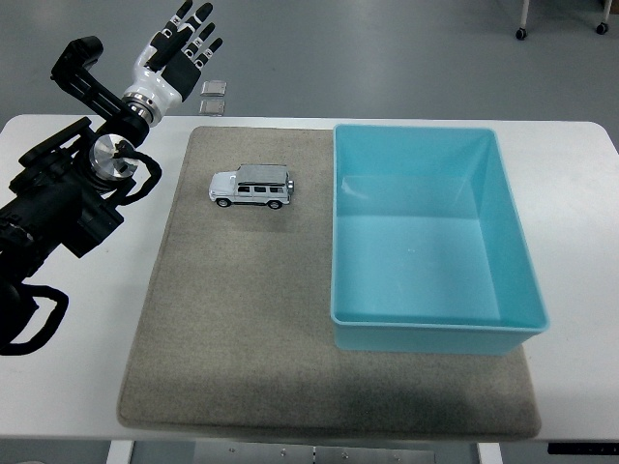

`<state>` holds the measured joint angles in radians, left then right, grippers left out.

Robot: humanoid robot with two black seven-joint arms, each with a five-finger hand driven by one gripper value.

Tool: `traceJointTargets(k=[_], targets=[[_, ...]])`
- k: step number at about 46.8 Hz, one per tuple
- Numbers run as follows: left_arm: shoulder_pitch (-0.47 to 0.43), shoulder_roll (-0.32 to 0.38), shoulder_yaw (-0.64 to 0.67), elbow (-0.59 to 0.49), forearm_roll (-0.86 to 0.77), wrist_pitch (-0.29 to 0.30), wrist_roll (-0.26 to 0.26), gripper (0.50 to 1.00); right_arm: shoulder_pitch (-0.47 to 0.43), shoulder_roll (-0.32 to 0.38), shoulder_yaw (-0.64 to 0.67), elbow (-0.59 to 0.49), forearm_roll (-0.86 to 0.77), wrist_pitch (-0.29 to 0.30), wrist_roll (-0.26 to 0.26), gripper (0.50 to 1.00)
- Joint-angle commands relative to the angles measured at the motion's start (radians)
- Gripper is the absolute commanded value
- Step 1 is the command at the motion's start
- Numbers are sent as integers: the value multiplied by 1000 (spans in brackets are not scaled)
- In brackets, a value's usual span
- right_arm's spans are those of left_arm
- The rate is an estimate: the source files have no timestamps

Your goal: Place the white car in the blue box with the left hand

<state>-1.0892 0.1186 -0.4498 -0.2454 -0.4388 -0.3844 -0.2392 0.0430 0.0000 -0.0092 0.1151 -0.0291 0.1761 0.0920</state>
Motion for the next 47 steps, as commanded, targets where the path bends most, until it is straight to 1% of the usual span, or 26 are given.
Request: traceJointTargets(k=[1, 47], targets=[[0, 0, 0, 0, 2, 1, 0, 1000, 0, 0, 0, 0, 0, -1, 0, 936], [2, 6, 0, 12, 0, 5, 0, 1000, 0, 0, 0, 0, 0, 0, 0, 936]])
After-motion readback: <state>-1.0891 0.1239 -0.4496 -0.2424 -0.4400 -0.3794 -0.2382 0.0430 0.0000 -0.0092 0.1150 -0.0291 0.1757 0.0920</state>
